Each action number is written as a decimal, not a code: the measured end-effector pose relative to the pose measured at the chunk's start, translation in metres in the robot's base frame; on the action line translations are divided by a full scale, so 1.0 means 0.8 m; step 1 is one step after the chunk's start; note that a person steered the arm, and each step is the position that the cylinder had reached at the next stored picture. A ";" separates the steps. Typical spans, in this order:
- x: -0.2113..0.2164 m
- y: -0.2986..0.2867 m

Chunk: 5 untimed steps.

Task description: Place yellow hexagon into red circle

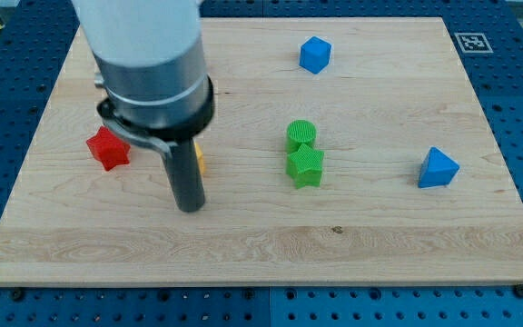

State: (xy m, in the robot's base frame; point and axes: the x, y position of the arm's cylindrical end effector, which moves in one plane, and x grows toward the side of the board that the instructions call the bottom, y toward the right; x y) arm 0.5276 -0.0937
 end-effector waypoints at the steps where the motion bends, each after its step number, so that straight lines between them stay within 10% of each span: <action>1: -0.053 -0.005; 5: -0.109 0.000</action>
State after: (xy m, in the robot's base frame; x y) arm 0.4400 -0.0939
